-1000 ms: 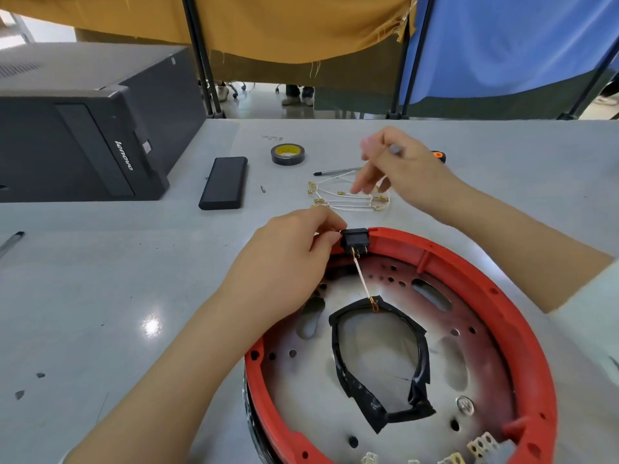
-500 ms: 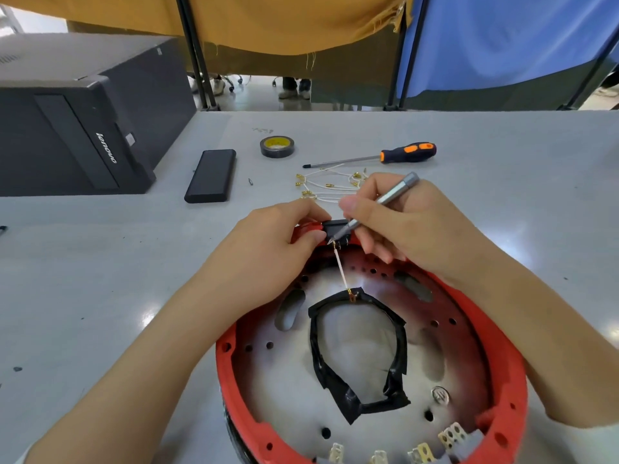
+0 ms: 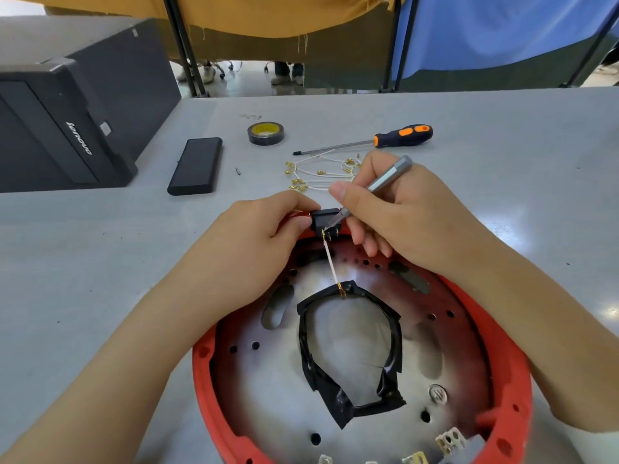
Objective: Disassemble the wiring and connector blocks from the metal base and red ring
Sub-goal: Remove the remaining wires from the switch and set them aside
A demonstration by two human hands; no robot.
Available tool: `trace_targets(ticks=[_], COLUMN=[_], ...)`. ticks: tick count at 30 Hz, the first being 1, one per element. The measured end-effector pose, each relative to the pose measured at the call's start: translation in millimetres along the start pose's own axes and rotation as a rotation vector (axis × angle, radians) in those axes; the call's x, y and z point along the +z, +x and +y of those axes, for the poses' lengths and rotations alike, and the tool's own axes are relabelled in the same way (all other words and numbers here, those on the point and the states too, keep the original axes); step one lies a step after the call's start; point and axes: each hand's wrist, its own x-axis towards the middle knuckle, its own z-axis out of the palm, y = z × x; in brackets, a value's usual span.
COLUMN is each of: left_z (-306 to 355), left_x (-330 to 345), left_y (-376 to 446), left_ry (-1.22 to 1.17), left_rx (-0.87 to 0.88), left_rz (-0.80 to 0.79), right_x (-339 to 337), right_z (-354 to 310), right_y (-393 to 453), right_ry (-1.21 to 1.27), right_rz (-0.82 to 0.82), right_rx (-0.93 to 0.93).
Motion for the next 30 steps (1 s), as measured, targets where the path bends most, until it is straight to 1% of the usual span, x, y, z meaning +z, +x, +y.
trace_targets(ticks=[9,16,20,22,25,28,30], left_z=[0,-1,-1,-2,-1,-1,-1], left_x=[2,2,2,1,0,0,0], left_y=[1,1,2,1,0,-1,0], left_ry=[0.016,0.039,0.063,0.061,0.057,0.06,0.069], left_rx=[0.009,0.015,0.01,0.005,0.0,0.0,0.001], left_rz=[0.006,-0.006,-0.007,-0.009,-0.011,-0.012,-0.006], right_x=[0,8,13,12,5,6,8], right_z=[2,1,0,-1,-3,-4,-4], right_y=[4,6,2,2,5,4,2], right_ry=[0.06,0.062,-0.09,-0.051,0.084,0.07,0.012], right_rz=[0.0,0.068,-0.042,0.003,0.162,0.143,0.124], right_rx=[-0.002,-0.037,-0.016,0.009,0.008,-0.01,-0.013])
